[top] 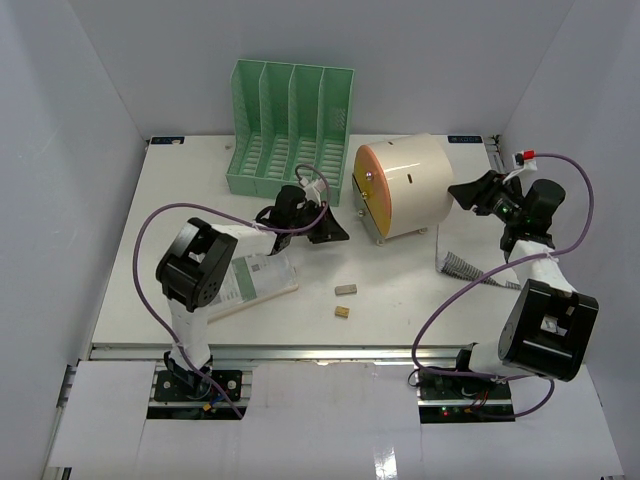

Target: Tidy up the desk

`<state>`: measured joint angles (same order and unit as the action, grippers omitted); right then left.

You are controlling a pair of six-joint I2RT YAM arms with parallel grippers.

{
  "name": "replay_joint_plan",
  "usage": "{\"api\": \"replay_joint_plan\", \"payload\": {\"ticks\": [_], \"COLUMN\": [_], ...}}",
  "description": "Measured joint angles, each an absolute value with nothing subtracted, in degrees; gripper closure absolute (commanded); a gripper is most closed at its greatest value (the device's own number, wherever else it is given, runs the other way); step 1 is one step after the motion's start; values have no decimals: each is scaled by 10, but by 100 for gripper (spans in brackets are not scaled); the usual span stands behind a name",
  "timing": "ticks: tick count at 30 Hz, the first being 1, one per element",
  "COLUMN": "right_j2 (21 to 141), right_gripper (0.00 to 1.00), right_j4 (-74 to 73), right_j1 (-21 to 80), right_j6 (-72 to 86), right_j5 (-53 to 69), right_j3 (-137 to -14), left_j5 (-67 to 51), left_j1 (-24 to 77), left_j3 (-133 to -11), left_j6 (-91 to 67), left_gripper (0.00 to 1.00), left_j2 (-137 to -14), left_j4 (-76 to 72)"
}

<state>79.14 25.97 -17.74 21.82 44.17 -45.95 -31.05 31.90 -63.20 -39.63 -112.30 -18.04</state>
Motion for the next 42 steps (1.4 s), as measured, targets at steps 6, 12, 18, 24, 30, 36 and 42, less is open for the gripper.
{"api": "replay_joint_plan", "payload": {"ticks": [6, 12, 18, 24, 30, 36, 42], "right_j2": [769, 707, 691, 691, 691, 691, 691], "right_gripper": [26, 25, 25, 25, 25, 25, 25], "right_j4": [246, 243, 241, 241, 242, 246, 248], "right_j1": [-182, -183, -184, -189, -192, -192, -195], "right_j6": [186, 132, 97, 89, 88, 89, 89], "right_j5": [476, 548, 593, 607, 615, 618, 619], "right_j3": [-459, -438, -417, -414, -414, -414, -413], "left_j5": [-309, -304, -285, -263, -259, -271, -284], "left_j1": [320, 320, 319, 319, 314, 311, 310], "left_j3": [-627, -658, -700, -741, -751, -770, -776], "left_j6": [-398, -447, -497, -525, -543, -561, -571], "left_gripper": [2, 2, 13, 42, 51, 54, 61], "left_j2": [-1119, -1157, -1219, -1256, -1265, -1294, -1301], "left_j4": [-188, -250, -298, -304, -319, -341, -350]}}
